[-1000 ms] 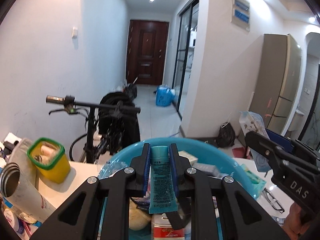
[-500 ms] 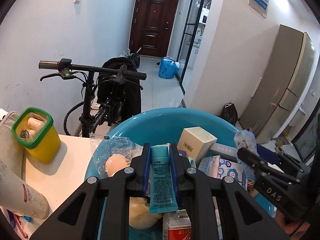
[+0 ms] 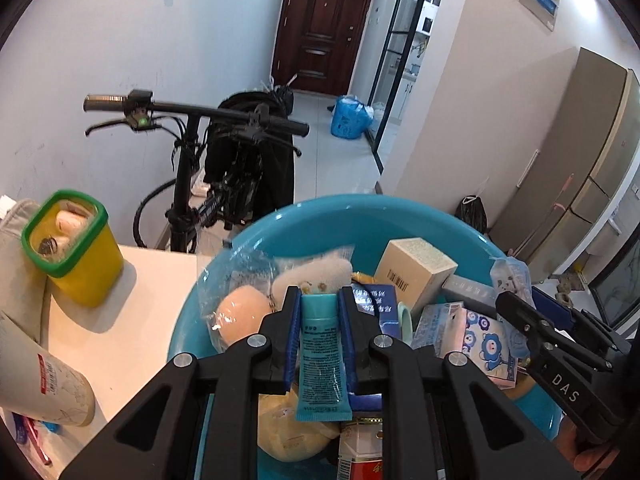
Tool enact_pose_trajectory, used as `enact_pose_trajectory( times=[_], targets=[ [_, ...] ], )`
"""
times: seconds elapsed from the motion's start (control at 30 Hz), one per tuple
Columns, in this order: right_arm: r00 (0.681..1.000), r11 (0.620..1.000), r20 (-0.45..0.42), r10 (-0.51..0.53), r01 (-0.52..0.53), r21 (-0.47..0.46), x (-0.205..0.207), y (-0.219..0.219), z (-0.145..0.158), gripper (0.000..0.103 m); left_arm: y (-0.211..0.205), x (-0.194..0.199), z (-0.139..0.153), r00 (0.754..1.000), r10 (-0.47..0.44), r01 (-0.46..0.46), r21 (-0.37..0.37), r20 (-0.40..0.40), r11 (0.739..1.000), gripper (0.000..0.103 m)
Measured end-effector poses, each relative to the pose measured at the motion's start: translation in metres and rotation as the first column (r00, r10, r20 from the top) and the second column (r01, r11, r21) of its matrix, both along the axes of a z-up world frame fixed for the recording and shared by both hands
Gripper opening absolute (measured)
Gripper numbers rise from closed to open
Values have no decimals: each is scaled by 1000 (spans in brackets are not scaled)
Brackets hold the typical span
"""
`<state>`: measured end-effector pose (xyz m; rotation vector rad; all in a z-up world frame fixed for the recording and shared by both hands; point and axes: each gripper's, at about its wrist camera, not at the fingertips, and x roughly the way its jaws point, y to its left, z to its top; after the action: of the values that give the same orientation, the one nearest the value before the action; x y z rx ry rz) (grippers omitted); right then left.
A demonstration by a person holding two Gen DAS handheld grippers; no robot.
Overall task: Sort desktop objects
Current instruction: 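Lower the teal tube and wipe packet into the basin and open both tools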
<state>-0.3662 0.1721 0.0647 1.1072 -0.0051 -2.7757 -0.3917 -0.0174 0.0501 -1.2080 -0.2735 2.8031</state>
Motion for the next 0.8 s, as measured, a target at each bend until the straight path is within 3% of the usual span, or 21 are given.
enact_pose_trajectory(
  times=[0.33,0.37,0.43,0.53,0.6,0.7,0.8],
  targets=[
    [999,999,-3,32,-32,-7,2,-8,1,41,7,-1,-5,999,-4,4,2,32,1000,20],
    [999,999,1,32,-32,-6,1,-8,0,41,7,-2,-6,999,-8,8,7,39,1000,24],
    [1000,1000,10,28,-28,-7,0,-6,-2,41,4,-4,-8,998,-19,16,36,62,999,54],
    [1000,1000,13,25,-24,-9,-1,-5,-3,41,-1,-2,-5,998,-36,31,99,49,995,57],
    [1000,1000,11,23,-23,-7,-1,-5,-3,41,0,0,-1,999,-25,23,72,38,997,59],
    [1000,1000,14,24,-24,-13,-2,-4,-3,41,-1,6,7,1000,-9,9,60,0,998,73],
    [999,999,14,29,-29,-13,-1,-4,-3,42,-3,11,15,1000,-7,8,67,-18,998,73]
  ],
)
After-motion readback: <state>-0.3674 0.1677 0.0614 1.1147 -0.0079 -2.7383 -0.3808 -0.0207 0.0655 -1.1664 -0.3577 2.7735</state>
